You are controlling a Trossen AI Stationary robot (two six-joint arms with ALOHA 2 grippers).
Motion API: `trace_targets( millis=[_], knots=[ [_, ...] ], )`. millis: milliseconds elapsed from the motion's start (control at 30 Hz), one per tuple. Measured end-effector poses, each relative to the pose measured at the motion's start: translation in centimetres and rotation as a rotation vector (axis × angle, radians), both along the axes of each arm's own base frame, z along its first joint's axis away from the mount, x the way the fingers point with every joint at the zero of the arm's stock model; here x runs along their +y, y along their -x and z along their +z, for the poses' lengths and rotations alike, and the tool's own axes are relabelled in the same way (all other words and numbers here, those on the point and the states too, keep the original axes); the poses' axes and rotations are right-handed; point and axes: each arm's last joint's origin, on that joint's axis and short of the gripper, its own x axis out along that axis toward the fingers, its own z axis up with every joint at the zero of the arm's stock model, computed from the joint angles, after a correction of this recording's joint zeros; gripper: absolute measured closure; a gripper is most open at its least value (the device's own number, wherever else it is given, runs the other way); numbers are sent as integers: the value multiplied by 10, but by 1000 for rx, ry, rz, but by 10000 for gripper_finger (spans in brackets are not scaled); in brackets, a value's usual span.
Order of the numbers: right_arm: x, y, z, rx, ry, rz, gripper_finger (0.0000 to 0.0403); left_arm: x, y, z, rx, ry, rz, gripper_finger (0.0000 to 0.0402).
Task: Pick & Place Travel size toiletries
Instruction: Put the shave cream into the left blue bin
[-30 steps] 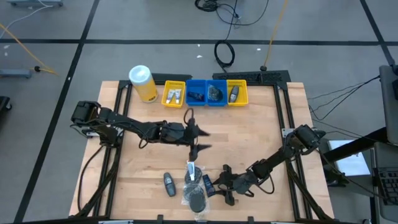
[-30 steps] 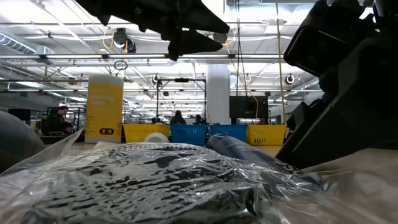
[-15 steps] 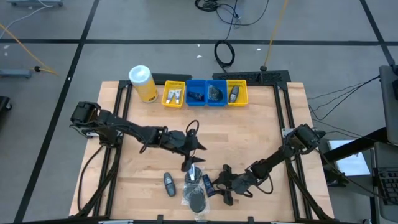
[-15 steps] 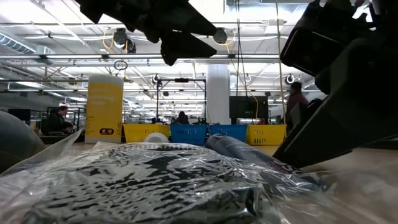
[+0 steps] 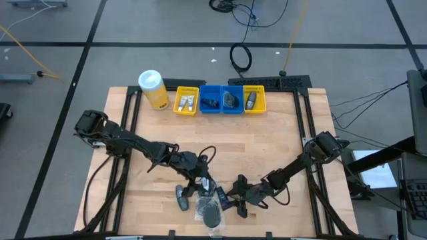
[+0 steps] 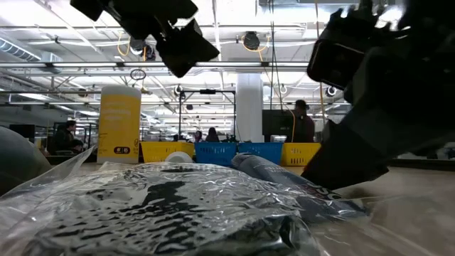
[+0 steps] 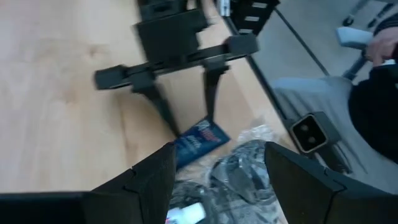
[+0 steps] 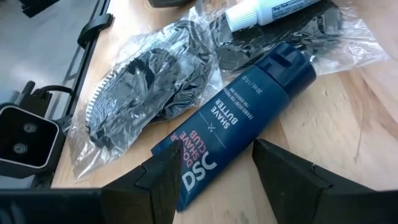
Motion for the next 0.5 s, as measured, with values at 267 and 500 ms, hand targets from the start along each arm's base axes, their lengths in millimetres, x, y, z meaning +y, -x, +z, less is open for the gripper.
trace_targets(
  millis=[267,500],
  knots=[
    [-3,-20,11,28,-54,58,207,-6,1,1,-17,6,-16,158],
    [-5,-28,15,141,-77,-19,207,-5,1,1,-18,1,-5,158]
  ],
)
